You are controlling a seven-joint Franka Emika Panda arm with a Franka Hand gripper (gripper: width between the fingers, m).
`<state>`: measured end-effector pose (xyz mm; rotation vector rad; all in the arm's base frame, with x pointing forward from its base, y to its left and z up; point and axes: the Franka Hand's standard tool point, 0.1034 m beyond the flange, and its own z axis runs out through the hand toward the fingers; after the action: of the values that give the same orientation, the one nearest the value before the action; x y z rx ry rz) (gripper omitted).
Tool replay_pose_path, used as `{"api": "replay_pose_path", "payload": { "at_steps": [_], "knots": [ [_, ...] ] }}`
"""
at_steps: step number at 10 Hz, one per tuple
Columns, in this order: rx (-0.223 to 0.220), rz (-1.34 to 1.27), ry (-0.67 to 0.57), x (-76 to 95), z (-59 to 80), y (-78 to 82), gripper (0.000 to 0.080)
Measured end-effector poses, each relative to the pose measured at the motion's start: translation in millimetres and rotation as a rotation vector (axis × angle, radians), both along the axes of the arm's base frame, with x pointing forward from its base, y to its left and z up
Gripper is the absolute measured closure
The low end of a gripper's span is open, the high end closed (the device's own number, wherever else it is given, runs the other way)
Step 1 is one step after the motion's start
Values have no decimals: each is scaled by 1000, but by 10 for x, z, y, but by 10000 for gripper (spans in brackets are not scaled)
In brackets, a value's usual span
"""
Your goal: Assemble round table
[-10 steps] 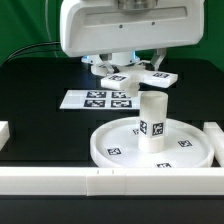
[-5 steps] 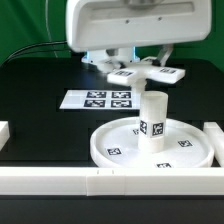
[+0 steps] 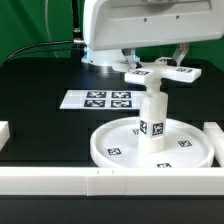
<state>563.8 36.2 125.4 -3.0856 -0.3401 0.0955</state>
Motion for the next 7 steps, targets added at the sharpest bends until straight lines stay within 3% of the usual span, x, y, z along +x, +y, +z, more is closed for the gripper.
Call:
{"api": "replay_pose_path", "payload": {
  "at_steps": [7],
  "knots": [
    [-1, 6, 11, -52, -127, 39, 351]
  ]
}}
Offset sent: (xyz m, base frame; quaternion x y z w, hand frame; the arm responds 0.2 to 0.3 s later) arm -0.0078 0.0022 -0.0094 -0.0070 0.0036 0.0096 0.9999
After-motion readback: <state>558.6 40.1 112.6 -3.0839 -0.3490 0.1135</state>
